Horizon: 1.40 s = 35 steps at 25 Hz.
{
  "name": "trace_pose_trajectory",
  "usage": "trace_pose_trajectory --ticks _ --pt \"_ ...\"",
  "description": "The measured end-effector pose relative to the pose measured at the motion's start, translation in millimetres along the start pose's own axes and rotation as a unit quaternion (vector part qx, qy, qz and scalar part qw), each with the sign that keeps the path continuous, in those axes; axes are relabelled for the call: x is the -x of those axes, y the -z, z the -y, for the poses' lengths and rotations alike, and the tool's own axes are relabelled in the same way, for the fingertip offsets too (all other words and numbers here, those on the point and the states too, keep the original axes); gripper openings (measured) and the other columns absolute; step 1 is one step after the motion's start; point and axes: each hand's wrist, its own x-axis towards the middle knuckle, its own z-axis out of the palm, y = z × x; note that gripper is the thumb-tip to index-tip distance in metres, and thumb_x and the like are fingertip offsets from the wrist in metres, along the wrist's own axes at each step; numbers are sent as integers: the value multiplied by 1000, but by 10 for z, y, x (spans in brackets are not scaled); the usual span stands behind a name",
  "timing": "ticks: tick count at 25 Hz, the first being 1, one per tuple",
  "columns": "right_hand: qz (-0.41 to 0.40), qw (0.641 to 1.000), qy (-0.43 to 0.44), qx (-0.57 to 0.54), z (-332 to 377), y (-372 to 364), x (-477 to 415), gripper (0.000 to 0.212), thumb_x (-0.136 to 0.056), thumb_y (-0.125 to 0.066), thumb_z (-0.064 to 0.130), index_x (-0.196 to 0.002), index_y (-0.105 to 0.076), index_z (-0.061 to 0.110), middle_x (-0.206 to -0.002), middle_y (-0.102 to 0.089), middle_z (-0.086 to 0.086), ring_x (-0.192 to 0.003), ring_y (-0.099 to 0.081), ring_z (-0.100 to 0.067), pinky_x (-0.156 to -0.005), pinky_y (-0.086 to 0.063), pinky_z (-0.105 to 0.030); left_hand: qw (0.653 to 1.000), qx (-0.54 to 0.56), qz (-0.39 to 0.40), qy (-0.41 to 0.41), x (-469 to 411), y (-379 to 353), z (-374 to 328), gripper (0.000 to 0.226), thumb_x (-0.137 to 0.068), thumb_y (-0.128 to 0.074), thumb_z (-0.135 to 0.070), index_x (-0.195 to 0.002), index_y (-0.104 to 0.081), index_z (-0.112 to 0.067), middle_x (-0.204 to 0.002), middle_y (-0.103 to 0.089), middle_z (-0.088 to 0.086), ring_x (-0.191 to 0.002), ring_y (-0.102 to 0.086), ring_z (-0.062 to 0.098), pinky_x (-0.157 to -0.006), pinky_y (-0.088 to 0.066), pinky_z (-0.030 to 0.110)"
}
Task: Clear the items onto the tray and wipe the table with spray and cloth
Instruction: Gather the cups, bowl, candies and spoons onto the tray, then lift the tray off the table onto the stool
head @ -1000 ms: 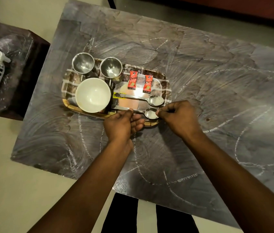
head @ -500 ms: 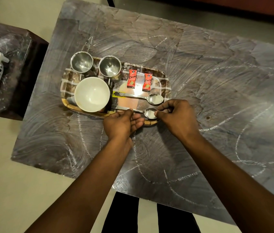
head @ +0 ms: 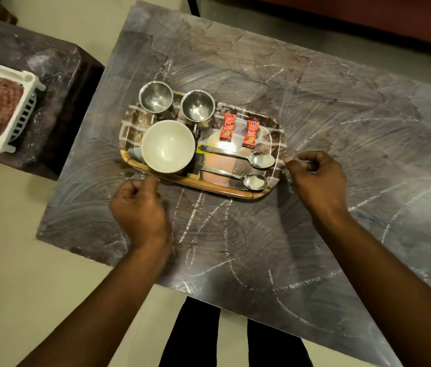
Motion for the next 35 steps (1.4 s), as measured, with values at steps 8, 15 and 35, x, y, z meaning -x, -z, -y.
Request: trace_pose_trajectory --ticks 8,15,35 --pt "37 995 -82 -49 119 -227 -167 14 -96 -76 16 -109 -74 20 -96 -81 -2 -92 -81 -27 -80 -67 -39 980 -177 83 -25 -1509 180 -400 28 -104 -67 -16 -132 -72 -15 -127 -75 9 -120 -74 35 -111 -59 55" --pt "1 988 -120 -94 190 -411 -193 17 -99 -65 0 -113 -73 7 -102 -79 -16 -90 -78 -31 -80 -65 -45 960 -218 166 -51 -1792 -116 -438 29 -101 -67 4 -127 -78 -3 -100 -80 3 -88 -78 18 -70 -64 20" --pt "156 986 45 24 1777 -1259 -997 28 -97 -61 -11 -91 -76 12 -65 -77 9 -56 -74 -6 -51 -57 -19 973 -30 177 143 -1769 1223 -445 10 -96 -73 9 -105 -77 5 -89 -86 14 -79 -86 26 -76 -72 37"
